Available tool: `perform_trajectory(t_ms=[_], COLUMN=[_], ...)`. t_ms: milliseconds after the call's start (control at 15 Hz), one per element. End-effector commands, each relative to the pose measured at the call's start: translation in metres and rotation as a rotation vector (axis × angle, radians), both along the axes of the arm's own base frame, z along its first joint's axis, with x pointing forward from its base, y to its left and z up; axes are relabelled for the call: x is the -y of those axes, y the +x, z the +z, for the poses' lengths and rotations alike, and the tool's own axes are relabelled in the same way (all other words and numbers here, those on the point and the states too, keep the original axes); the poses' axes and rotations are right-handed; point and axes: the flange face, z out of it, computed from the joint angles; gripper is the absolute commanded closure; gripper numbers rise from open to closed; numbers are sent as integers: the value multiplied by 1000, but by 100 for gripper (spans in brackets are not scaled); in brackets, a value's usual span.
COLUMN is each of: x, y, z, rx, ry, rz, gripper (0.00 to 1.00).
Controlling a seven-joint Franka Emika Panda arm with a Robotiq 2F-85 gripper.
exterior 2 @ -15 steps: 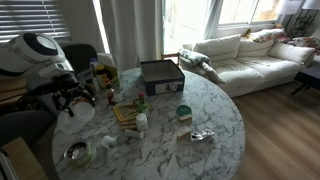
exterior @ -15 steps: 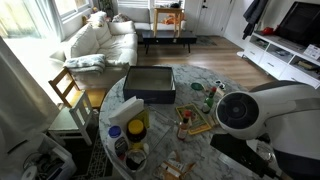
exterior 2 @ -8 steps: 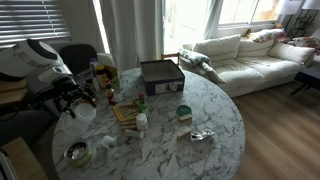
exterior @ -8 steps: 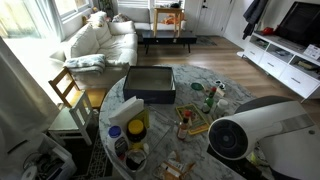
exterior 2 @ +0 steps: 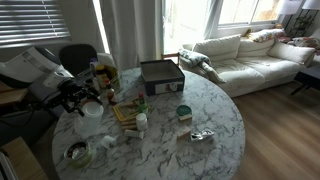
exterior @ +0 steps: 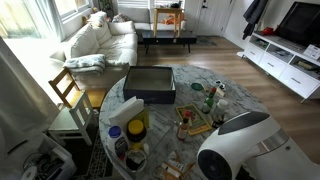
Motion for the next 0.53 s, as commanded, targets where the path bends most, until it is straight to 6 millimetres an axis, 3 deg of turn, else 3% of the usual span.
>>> perform_trajectory(t_ms=[0,467], x=[-7,-3], y=[4,19], z=[-16,13], rx=[14,-4], ry=[-52,30], rz=[24,-10], gripper=[1,0])
